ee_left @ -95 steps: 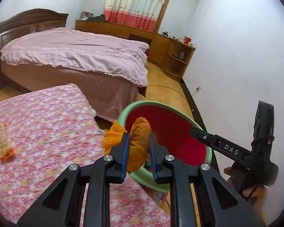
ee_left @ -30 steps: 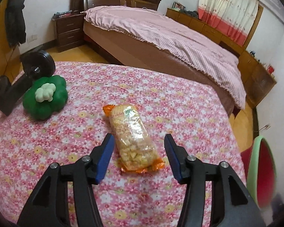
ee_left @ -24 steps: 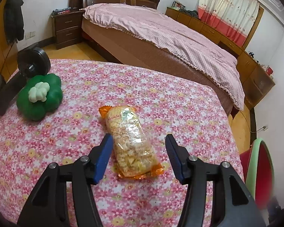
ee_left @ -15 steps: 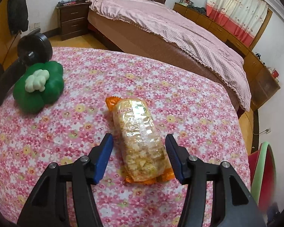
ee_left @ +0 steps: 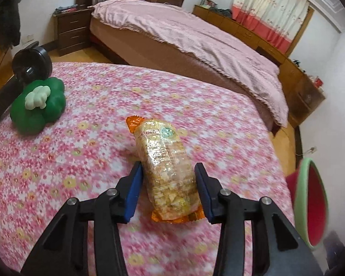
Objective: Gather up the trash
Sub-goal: 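Carry the snack bag in the left tool over the red bucket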
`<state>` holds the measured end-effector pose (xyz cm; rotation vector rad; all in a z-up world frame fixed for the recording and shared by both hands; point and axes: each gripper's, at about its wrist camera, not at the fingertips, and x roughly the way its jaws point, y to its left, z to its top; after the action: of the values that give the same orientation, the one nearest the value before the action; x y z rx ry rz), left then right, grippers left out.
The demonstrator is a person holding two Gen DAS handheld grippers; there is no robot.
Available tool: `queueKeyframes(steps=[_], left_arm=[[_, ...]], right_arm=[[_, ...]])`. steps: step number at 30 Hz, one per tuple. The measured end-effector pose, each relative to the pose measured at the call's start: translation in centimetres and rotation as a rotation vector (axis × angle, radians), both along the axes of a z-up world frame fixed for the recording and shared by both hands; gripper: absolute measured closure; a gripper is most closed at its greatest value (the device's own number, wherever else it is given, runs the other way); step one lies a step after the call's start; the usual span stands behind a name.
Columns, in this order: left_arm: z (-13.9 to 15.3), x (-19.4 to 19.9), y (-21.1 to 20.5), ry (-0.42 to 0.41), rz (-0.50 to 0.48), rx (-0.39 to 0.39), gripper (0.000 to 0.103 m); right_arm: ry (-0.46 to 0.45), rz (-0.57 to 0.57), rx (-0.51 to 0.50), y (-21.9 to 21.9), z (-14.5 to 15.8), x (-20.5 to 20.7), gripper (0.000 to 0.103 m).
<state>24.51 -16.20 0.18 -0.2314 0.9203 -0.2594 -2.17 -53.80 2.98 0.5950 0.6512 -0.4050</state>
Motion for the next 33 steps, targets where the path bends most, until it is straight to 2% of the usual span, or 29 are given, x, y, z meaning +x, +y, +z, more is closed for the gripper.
queueKeyframes(steps=[9,17,21,33], left_arm=[[3.6,-5.2,-3.9,-0.088,-0.163,-0.037,0.057],[6.1,-9.6,-9.0,-0.149,-0.352,-0.042,0.057],[6.6,-10.3,-11.5,-0.156,-0.435,-0.055,0.057],[6.1,-11.6,-18.6,-0.164,-0.582,-0.052,0.057]], right_arm=[[-0.043,-0.01,-0.014,0.4,1.4,-1.9,0.041],[-0.066,-0.037,-0.014,-0.4,1.8,-3.8,0.041],[-0.07,-0.056,-0.005,-1.3,1.9,-4.7,0.041],[-0.095,-0.096,0.028,-4.2,1.5,-6.1,0.041]])
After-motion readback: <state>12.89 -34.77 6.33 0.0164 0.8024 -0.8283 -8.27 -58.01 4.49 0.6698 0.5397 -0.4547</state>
